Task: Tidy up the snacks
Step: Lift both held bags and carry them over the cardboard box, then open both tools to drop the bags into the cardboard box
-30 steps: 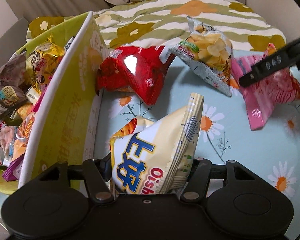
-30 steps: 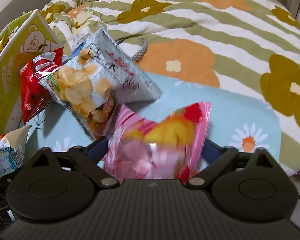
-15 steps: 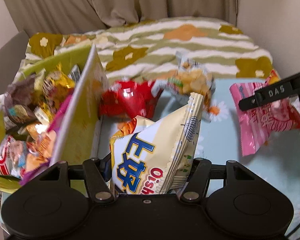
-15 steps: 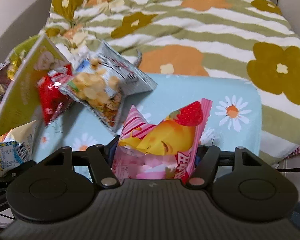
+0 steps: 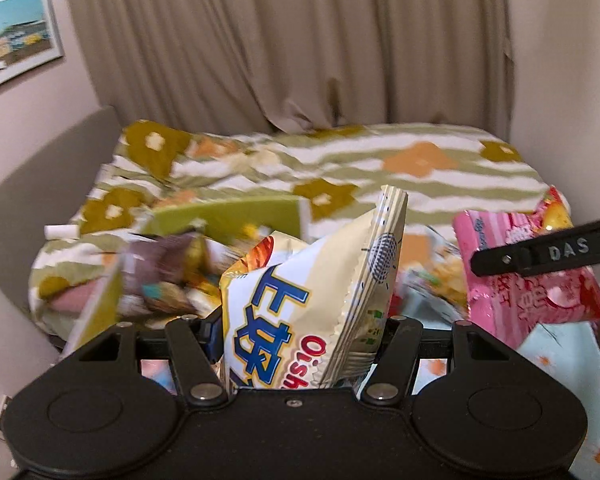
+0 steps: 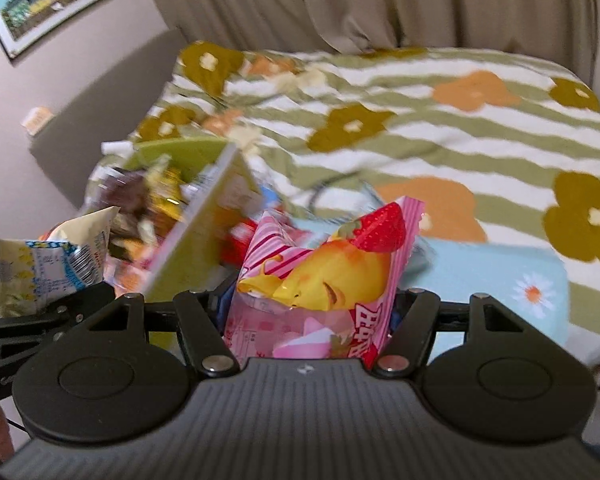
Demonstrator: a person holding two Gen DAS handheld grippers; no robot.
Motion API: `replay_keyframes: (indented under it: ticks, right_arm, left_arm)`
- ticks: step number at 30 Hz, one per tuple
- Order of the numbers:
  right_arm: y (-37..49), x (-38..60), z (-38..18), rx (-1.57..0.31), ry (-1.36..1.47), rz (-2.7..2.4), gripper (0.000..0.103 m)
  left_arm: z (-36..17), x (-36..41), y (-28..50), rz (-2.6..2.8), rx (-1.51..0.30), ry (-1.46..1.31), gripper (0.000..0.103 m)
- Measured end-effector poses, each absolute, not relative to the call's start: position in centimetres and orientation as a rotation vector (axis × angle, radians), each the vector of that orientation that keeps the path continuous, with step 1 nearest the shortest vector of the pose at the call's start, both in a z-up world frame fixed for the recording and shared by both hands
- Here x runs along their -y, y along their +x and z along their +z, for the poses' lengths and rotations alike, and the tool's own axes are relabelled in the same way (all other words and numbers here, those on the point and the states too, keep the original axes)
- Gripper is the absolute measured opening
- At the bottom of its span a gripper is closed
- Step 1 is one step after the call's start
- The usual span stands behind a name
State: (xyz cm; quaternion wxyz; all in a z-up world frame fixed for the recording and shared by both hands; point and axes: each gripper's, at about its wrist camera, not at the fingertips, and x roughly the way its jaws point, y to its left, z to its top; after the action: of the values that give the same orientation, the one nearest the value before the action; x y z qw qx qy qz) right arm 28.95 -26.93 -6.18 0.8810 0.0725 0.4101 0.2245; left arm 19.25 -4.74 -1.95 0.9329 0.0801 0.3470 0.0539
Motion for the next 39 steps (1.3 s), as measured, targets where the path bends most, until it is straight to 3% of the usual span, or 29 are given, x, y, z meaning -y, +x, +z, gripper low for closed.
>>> replay_keyframes:
  ticks: [7, 17, 19, 21, 23, 39]
  right_arm:
    - [28.2, 19.6, -3.2, -0.798, 0.193, 0.473, 0.081]
    - [29.7, 10.2, -3.2, -0.821, 0.238, 0.411, 0.081]
    - [30.1, 8.9, -3.6, -0.831, 0.236, 0.382, 0.081]
    - [30.2, 7.9, -4.0, -0.838, 0.234, 0.353, 0.081]
    - [30.2, 7.2, -4.4, -0.843, 0.239, 0.322, 0.081]
    - [29.8, 4.6, -3.5, -0.820, 0.197, 0.278, 0.082]
  left_arm:
    - [0.0, -2.6, 20.4, 0.151, -0.686, 0.219, 0.066]
    - [-4.3, -10.7, 24.0, 0.073, -0.810, 0.226, 0.067]
    - [-5.5, -11.7, 24.9, 0.040, -0.830, 0.223, 0.072]
    - [-6.3, -12.2, 25.4, -0.004, -0.856, 0.215, 0.095]
    - [-6.7, -12.4, 25.2, -0.064, -0.851, 0.220, 0.103]
    - [-1.5, -17.6, 20.9, -0.064, -0.735, 0.085, 0.103]
